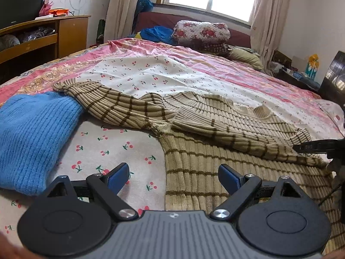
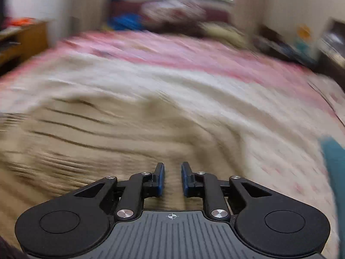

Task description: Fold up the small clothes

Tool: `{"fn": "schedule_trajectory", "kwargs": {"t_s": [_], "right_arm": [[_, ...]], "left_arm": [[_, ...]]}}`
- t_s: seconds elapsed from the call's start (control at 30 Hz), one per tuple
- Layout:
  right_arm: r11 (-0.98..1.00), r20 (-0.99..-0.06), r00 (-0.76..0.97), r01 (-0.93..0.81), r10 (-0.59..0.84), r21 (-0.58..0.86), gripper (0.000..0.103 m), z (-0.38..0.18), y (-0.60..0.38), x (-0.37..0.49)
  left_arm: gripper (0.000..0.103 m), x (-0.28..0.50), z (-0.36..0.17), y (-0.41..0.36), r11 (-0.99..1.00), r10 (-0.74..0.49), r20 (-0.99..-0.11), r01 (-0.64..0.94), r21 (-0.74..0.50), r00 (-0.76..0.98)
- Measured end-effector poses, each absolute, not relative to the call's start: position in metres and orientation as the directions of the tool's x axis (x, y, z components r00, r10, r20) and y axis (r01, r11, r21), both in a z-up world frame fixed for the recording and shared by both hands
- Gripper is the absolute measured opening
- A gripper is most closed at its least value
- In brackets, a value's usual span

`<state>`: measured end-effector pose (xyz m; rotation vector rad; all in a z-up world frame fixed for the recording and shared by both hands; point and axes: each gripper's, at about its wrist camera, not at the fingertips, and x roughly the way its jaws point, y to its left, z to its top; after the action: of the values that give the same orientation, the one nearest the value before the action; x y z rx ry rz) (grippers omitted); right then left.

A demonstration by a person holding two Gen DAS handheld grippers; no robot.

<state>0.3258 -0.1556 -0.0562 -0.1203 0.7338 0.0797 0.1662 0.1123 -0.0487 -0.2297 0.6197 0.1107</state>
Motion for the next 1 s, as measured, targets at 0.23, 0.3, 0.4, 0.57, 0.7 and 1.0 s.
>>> {"fn": "schedule_trajectory", "kwargs": {"t_s": [0.23,0.3,0.4,0.57,0.7,1.0], "right_arm": [[0.994,-0.636,0.767,-0.11,0.081,-0.007,0.02,-0.041,-0.165,0.319],[0.996,-0.62,0.781,-0.088,0.07,0.001,0.02,-0.039,-0.167,0.322],[0.996,-0.673,0.739,-0.064,0.006,-0.062,0.02,-0.049,-0.166,0.337],[0.999,-0.659,0.751,-0.052,0.04,0.001,0.02,-0.044,-0.177,0.333],[0.996,-0.646,0.757,-0.073,0.095,0.061,0.021,-0.038,-0.176,0.315],[0.97,-0.604,0.758,-0.2,0.244,0.139,0.021,-0.036,-0.15,0.268]], "left_arm": [[0.094,0.17,-0.054,0.107,0.975,0.04,-0.597,-0.162,-0.151,0.801],[0.094,0.169,-0.055,0.106,0.975,0.045,-0.595,-0.164,-0.148,0.803],[0.094,0.171,-0.056,0.105,0.976,0.053,-0.598,-0.169,-0.138,0.8],[0.094,0.173,-0.059,0.105,0.976,0.05,-0.609,-0.169,-0.139,0.792],[0.094,0.169,-0.052,0.116,0.966,0.09,-0.584,-0.213,-0.146,0.807],[0.094,0.182,-0.028,0.174,0.92,0.23,-0.562,-0.365,-0.139,0.794]]}}
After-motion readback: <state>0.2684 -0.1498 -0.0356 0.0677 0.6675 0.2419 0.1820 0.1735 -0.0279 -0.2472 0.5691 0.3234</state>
